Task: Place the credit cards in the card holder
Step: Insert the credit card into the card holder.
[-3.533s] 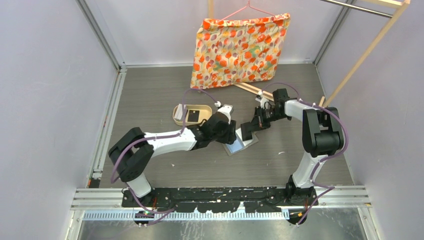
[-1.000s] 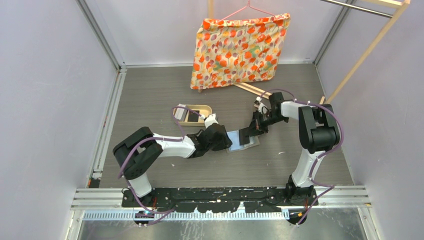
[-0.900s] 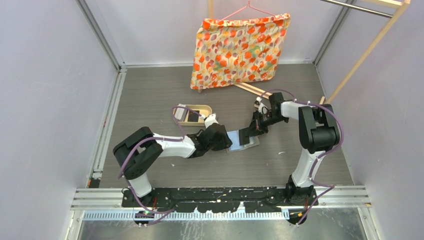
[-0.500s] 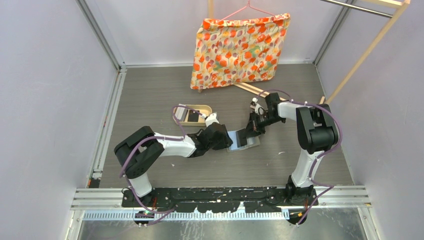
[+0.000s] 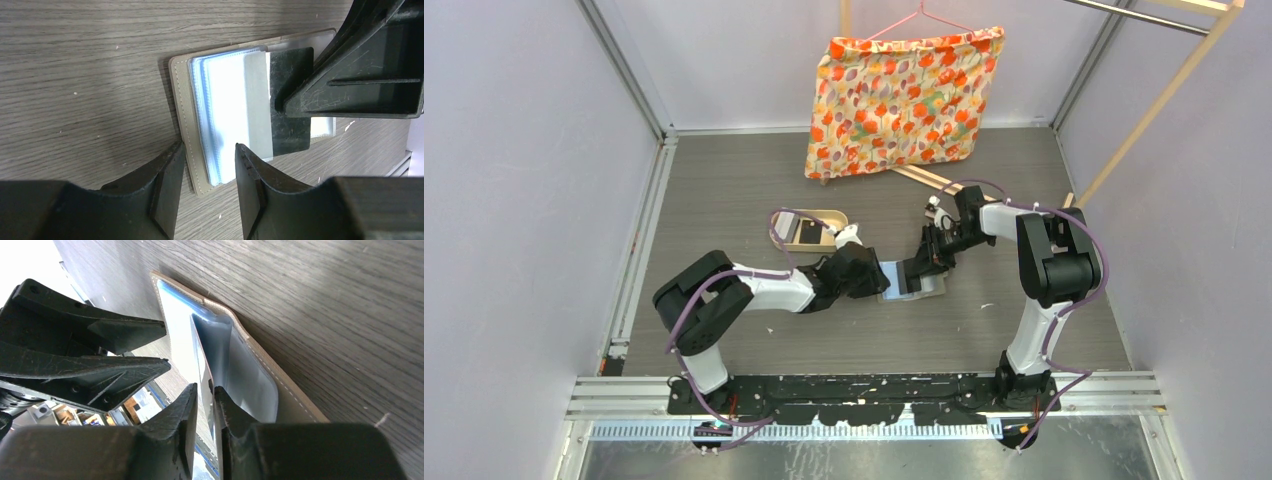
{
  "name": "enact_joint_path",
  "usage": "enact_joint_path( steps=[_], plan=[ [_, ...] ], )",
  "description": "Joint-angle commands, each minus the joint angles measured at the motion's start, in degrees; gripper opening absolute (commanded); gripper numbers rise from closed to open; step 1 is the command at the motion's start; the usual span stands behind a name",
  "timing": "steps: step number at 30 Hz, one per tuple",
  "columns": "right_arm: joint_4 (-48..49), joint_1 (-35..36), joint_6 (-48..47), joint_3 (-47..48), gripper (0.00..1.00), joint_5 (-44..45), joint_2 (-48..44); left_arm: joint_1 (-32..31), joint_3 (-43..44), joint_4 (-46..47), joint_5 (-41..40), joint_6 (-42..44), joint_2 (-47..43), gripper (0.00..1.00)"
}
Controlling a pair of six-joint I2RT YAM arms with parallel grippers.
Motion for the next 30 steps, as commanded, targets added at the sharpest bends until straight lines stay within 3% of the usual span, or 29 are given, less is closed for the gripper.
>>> enact_joint_path(
  steps=[1,10,15,23,30],
  plan=[
    [-2.34,0.23,-2.31,2.52,0.26,1.53,-0.59,0.46,-2.63,-3.28,1.48,4.09,0.17,0.44],
    [-3.83,1.17,-4.27,3.51,0.38,3.91,-2.1,0.46,-2.83,-9.31,1.63,12.22,-11.44,0.46],
    [-4.6,2.15,-5.06,4.27,0.39,5.76,-1.97,0.26,-5.47,-4.12,6.89,11.08,-16.6,0.47],
    [-6.68,4.95,-7.81,5.69,0.43,11.67,-3.06,-2.05,-8.52,13.21,13.15,4.25,-11.63,0.47],
    [-8.42,6.47,-9.95,6.8,0.45,14.32,-3.25,-2.04,-4.1,9.53,10.28,5.68,-7.2,0.46]
  ],
)
